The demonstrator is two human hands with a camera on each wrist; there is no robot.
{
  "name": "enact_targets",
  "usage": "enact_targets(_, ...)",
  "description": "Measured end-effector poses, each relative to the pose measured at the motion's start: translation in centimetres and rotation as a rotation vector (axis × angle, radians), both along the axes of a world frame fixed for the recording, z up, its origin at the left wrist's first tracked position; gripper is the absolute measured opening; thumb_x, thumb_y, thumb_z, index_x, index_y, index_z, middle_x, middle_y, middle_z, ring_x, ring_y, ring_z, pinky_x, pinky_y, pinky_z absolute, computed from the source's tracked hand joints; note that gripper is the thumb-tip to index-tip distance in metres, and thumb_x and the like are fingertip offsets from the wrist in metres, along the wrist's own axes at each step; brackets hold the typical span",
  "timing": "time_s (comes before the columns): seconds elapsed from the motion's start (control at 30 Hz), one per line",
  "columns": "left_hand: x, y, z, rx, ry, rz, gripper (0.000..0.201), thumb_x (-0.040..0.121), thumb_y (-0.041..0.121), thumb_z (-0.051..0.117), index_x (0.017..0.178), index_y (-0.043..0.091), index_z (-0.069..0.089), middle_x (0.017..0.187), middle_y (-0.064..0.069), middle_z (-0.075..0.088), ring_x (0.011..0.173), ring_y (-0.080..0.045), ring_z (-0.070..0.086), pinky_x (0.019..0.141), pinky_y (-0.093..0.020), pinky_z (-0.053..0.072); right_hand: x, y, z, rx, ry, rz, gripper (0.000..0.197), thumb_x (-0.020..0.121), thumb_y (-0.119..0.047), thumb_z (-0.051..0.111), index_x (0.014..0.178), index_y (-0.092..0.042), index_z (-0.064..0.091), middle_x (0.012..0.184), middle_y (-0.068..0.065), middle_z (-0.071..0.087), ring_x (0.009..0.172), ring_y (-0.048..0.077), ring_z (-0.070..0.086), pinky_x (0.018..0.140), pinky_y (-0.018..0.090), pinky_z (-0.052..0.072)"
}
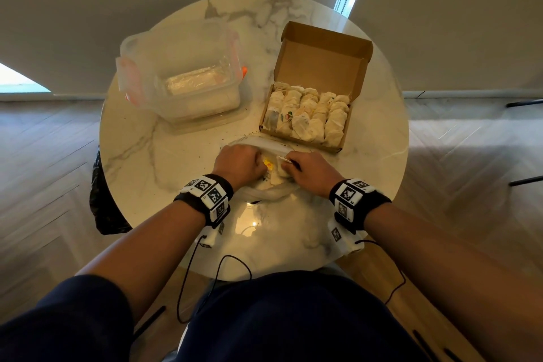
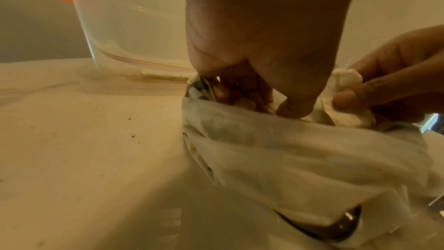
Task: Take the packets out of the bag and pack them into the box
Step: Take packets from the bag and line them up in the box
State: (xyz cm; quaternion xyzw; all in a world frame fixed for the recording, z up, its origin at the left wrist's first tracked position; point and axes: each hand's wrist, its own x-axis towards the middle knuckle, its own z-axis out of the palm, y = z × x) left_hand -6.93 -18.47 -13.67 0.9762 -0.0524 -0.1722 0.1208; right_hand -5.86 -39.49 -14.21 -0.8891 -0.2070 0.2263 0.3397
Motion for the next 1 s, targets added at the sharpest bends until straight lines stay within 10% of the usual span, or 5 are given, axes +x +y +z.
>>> enact_targets(0.67, -2.3, 0.8, -1.4, 0.127, -0.082, -0.087, 0.041, 0.088, 0.053, 0.056, 0.118, 0.026, 0.060, 0.122, 0.001, 0.061, 0.114, -0.023, 0.055, 0.091, -0.040, 0.039, -0.5, 1.0, 0.5, -0.059, -0.004, -0.044, 0.021, 0.101, -0.029, 0.053, 0.089, -0.015, 0.063, 0.079, 0.003, 0.064, 0.071, 0.020, 0.056, 0.064, 0.033, 0.042)
enact_targets(1.0, -2.6, 2.1, 1.2, -0.392, 0.011, -0.110, 0.003, 0.095, 0.021, 0.059, 0.096, 0.019, 0.059, 0.096, 0.004, 0.060, 0.089, -0.015, 0.055, 0.074, -0.025, 0.038, -1.0, 0.7, 0.3, -0.086, -0.036, -0.098, 0.022, 0.101, -0.039, 0.048, 0.097, -0.019, 0.057, 0.086, 0.008, 0.067, 0.076, 0.027, 0.058, 0.067, 0.040, 0.048)
